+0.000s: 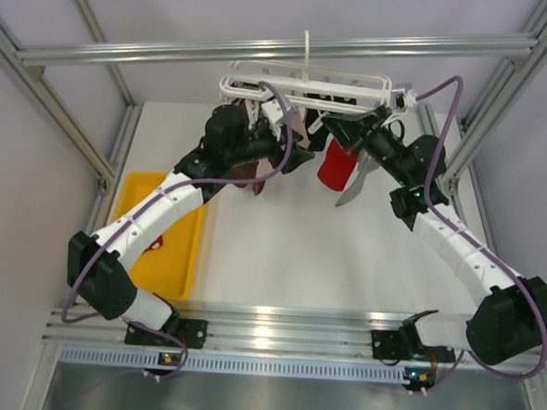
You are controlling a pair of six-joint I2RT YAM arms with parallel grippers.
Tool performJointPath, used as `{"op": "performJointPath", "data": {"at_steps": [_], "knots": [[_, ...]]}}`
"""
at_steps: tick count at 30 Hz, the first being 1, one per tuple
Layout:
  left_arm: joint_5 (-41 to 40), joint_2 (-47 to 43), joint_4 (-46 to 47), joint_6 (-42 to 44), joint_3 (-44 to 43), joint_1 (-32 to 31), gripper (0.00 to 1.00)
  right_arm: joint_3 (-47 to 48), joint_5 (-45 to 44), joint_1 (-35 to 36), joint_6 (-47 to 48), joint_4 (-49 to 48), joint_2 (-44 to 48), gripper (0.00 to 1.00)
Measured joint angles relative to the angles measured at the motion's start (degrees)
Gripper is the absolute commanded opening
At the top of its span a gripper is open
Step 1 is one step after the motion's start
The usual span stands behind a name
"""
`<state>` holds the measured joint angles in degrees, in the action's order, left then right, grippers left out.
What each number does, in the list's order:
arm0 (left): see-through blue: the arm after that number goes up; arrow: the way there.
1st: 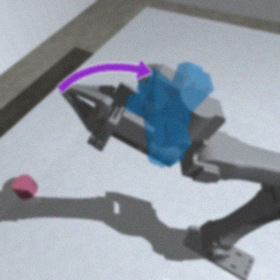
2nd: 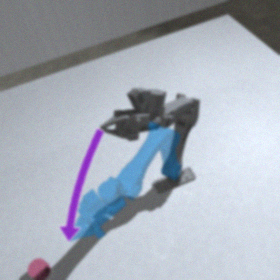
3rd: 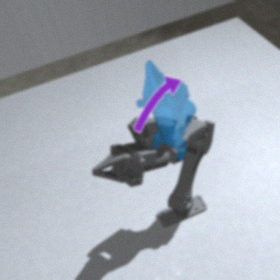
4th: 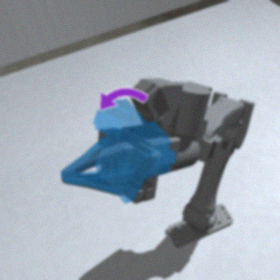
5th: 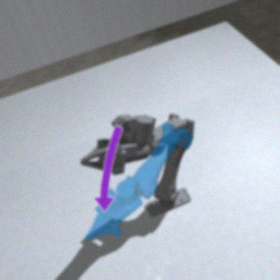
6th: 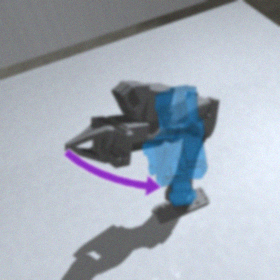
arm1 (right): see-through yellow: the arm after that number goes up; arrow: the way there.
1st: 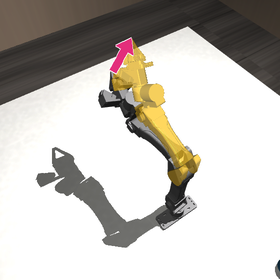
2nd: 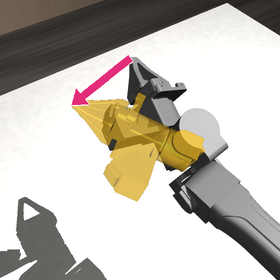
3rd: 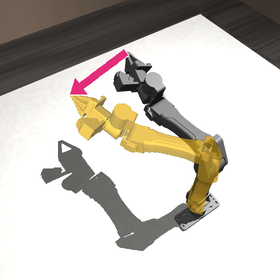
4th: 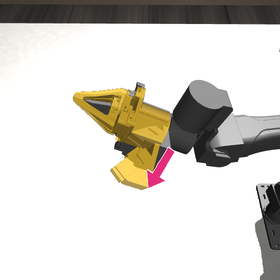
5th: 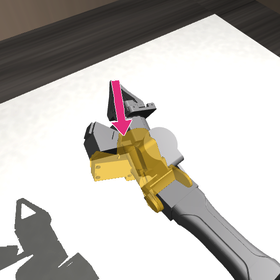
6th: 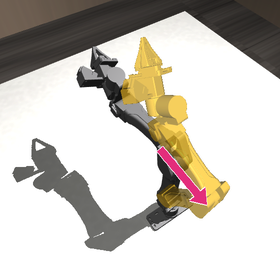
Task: Clip the socks to the hanger
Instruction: Open the clamp at the hanger.
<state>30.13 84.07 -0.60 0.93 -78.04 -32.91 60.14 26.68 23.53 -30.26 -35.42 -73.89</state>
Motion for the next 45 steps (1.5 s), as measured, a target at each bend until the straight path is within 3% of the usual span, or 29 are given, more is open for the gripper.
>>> {"op": "performJointPath", "data": {"at_steps": [12,19,26,27,30,31,32,34,35,38,45], "knots": [[-8.9,-2.3,4.6,10.8,0.6,-4.8,0.62,1.6,-1.6,0.9,-1.9,3.7,0.0,0.0],[-12.1,-0.4,5.1,14.8,-1.0,-6.3,0.57,1.9,-2.1,1.6,-1.6,4.6,0.0,0.0],[-14.2,1.1,5.9,16.3,-1.8,-6.4,0.38,1.9,-2.6,2.0,-0.6,5.0,0.0,0.0],[-14.6,1.3,6.0,16.4,-1.9,-6.4,0.27,1.9,-2.7,2.0,-0.5,5.0,0.0,0.0],[-15.4,2.3,6.2,16.5,-3.0,-6.3,0.12,1.9,-3.1,2.0,-0.2,5.0,0.1,0.0],[-15.5,2.6,6.2,16.5,-3.2,-6.4,0.01,1.9,-3.2,2.0,-0.1,5.0,0.1,0.01],[-15.4,2.8,6.2,16.3,-3.4,-6.4,0.0,1.9,-3.4,2.0,0.0,5.0,0.2,0.18],[-15.0,3.2,6.3,16.1,-3.7,-6.4,0.0,1.9,-3.2,1.9,-0.4,5.1,0.2,0.32],[-14.9,3.4,6.3,15.8,-4.1,-6.5,0.0,1.9,-3.0,2.0,-0.7,5.0,0.2,0.45],[-14.7,4.0,6.4,15.1,-4.6,-6.5,0.0,1.8,-3.1,1.9,-1.6,5.0,0.8,0.59],[-14.1,4.1,6.6,12.6,-4.8,-6.5,0.0,1.7,-5.0,1.3,-4.1,5.3,2.7,0.6]]}}
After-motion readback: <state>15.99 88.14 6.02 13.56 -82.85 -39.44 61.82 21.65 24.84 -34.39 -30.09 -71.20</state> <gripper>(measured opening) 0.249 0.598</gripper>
